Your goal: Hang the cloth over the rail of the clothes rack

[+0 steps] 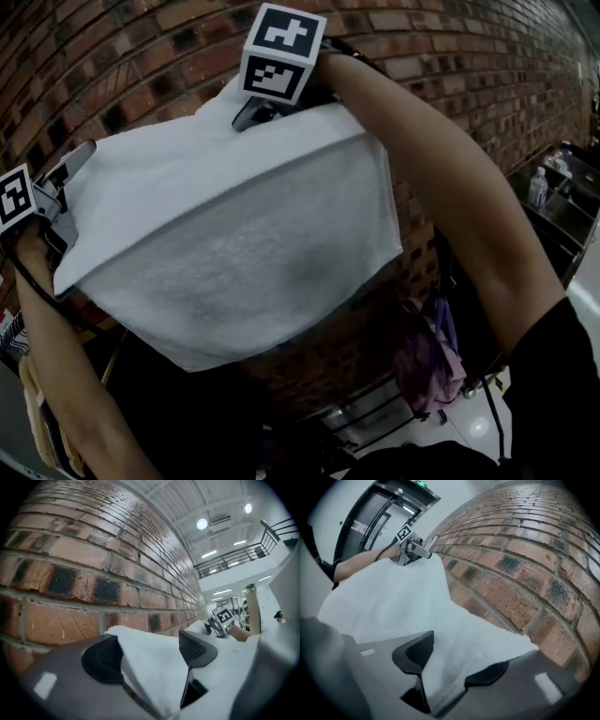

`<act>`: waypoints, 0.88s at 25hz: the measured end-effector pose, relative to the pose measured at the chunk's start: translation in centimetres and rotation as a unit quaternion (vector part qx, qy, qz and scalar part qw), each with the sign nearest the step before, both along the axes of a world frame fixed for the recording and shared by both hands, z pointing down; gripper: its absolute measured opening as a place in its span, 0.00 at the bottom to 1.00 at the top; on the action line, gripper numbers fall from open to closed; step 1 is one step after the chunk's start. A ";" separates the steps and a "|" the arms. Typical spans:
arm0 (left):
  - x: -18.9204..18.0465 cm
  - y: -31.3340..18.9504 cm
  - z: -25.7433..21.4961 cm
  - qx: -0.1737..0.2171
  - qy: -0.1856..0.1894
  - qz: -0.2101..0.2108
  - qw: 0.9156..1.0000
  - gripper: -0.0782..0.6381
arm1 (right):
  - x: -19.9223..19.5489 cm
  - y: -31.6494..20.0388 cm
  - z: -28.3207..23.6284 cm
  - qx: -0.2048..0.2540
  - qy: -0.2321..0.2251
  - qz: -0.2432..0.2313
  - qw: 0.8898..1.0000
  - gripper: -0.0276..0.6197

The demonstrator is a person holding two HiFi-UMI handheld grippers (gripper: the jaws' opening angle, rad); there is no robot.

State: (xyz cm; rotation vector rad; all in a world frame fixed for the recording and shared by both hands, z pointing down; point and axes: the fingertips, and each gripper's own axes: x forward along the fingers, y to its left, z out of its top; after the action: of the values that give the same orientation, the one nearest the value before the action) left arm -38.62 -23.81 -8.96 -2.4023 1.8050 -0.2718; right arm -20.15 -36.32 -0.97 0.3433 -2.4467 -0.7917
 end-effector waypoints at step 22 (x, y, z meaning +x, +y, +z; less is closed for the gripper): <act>3.3 2.2 0.3 0.091 -0.352 -0.094 0.927 0.61 | 0.7 3.5 -2.4 0.215 0.017 -0.021 0.976 0.37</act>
State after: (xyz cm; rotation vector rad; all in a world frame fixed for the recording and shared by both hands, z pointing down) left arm -35.32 -21.59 -8.66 -1.6808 1.6043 -0.8226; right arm -19.50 -32.82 -3.39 0.4330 -2.2420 -1.3372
